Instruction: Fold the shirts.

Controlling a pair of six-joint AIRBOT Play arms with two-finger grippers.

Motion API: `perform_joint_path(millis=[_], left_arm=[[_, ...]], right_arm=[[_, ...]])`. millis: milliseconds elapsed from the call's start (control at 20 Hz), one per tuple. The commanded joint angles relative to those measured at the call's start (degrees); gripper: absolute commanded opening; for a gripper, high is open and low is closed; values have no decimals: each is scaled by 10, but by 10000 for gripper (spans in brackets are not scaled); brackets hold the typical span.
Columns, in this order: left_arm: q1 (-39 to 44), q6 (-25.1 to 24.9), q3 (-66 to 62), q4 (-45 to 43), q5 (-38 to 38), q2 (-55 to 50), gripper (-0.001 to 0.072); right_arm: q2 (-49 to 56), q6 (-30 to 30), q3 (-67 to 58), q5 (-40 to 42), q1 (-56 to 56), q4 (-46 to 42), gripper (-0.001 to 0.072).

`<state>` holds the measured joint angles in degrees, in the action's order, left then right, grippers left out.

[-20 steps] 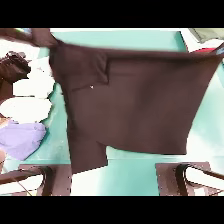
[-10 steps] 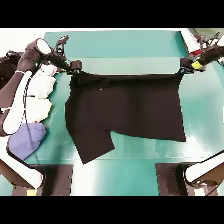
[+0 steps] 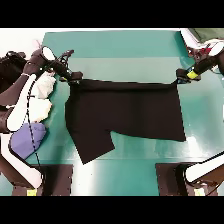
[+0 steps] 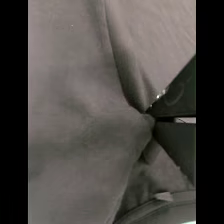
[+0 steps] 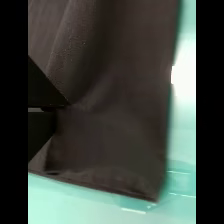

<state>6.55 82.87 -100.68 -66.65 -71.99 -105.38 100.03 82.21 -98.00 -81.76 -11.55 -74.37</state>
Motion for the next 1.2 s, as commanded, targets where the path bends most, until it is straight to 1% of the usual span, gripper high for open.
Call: perform_joint_path(millis=[0, 50, 100, 150, 200, 300, 450, 550, 700, 800, 900, 1150], left_arm=[[0, 1, 32, -3, -10, -1, 47], [0, 16, 32, -9, -19, 0, 380], [-1, 40, 32, -19, -33, 5, 612], [0, 57, 32, -38, -57, 15, 603], [1, 63, 35, -50, -71, 32, 603], [1, 63, 83, -63, -66, 90, 603], [1, 63, 258, -75, -33, 225, 604], [1, 63, 395, -80, -13, 314, 604], [1, 98, 572, -71, 21, 427, 604], [1, 102, 645, -39, 42, 472, 604], [1, 99, 688, 18, 76, 490, 604], [1, 37, 732, 158, 144, 490, 602]], right_arm=[[-20, -2, 78, 34, 4, -2, 210], [-23, -2, 82, 31, 4, -2, 364], [-30, -3, 81, 23, 2, -2, 365], [-43, -4, 82, 13, -2, -2, 364], [-60, -7, 82, -1, -8, -2, 364], [-110, -18, 102, -32, -14, -2, 364], [-206, -23, 183, -37, -13, -1, 364], [-259, -23, 236, -33, -8, 21, 364], [-321, -24, 301, -12, -9, 76, 364], [-350, -24, 327, 6, -9, 96, 364], [-366, -24, 333, 7, -9, 104, 364], [-388, -24, 333, 7, -16, 103, 364]])
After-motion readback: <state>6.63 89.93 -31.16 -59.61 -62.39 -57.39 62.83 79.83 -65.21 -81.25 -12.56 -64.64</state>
